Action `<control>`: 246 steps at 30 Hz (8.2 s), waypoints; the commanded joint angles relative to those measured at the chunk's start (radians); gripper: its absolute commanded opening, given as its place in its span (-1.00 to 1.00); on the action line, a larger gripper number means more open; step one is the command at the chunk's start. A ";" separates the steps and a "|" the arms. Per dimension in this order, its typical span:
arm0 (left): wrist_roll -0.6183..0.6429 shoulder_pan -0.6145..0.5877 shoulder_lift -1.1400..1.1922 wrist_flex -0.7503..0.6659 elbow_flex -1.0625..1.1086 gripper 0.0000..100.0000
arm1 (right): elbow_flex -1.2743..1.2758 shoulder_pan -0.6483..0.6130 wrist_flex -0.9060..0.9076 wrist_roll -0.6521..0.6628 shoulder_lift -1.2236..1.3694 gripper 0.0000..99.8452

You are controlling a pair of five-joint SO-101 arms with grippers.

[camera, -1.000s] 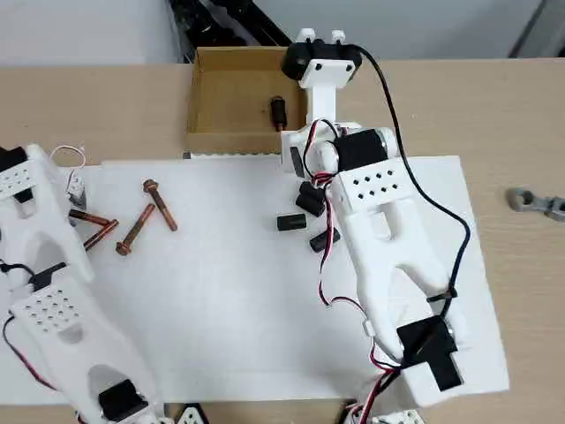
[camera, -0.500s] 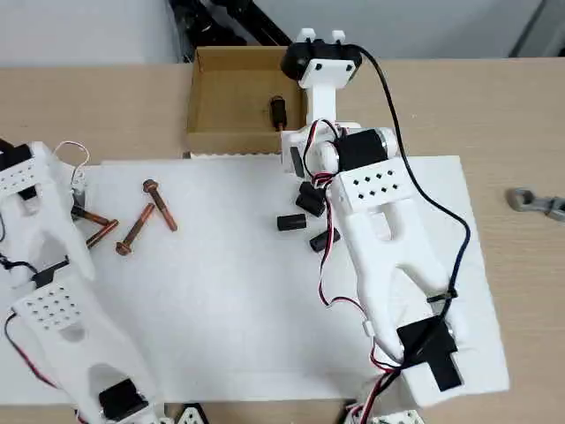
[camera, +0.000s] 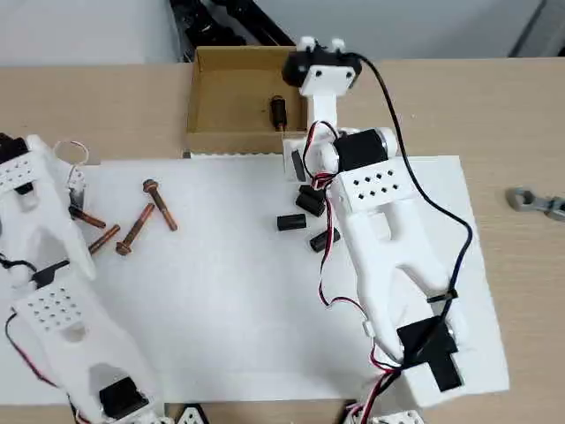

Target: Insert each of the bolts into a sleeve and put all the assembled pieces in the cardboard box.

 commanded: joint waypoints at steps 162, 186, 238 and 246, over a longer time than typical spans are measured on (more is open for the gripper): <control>-0.491 0.905 -1.554 -0.727 0.946 -0.99 | 1.530 -0.202 -0.949 0.169 -1.653 -0.98; -0.453 1.077 -1.468 -0.758 0.872 -0.99 | 1.610 -0.208 -0.989 0.103 -1.662 -0.99; -0.427 1.073 -1.461 -0.841 1.119 -0.99 | 1.602 -0.208 -0.987 0.098 -1.664 -0.99; -0.423 1.056 -1.461 -0.839 1.118 -0.99 | 1.602 -0.208 -0.987 0.098 -1.664 -0.99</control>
